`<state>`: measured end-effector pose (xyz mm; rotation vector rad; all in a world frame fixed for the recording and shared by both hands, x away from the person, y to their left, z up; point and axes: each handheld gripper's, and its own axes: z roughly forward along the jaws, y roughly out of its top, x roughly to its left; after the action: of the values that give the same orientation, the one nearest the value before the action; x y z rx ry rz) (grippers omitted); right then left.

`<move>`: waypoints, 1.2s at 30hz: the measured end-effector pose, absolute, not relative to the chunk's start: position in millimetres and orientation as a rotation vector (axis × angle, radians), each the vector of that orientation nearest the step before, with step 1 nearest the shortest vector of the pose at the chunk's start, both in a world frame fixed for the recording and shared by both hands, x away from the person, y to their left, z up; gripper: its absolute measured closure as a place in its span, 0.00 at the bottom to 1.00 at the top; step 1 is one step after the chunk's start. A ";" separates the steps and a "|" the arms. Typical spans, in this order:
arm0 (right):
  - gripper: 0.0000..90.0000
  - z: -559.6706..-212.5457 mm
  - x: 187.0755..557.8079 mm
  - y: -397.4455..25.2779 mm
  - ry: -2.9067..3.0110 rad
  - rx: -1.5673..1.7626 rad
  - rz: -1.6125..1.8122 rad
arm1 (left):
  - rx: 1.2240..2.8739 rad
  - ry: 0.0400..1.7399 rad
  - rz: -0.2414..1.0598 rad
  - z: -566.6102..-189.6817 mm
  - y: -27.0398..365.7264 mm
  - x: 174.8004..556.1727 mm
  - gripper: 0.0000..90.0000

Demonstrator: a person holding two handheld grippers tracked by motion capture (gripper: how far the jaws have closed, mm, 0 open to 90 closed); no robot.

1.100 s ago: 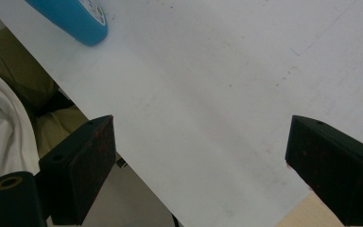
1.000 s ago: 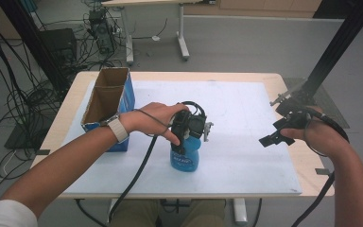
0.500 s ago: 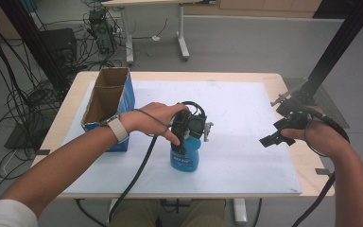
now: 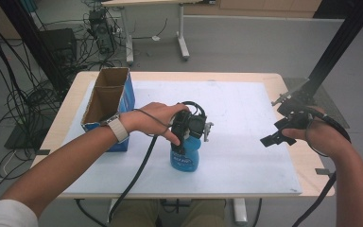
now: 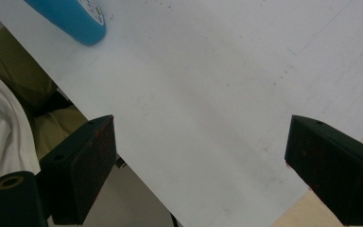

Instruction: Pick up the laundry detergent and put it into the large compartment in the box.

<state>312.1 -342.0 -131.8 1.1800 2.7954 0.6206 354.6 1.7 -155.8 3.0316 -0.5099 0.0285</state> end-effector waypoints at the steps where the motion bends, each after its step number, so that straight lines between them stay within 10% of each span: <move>1: 0.11 -131.6 312.2 -341.7 2.796 1.178 0.619 | 3.033 -0.515 0.030 -155.7 1.3 354.5 0.42; 36: 0.11 -133.0 315.1 -338.9 2.801 1.174 0.625 | 3.025 -0.499 0.017 -156.5 3.3 355.9 0.42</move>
<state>315.1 -338.9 -133.0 1.1745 2.8008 0.6251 355.9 3.3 -156.5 3.0252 -0.4987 0.0172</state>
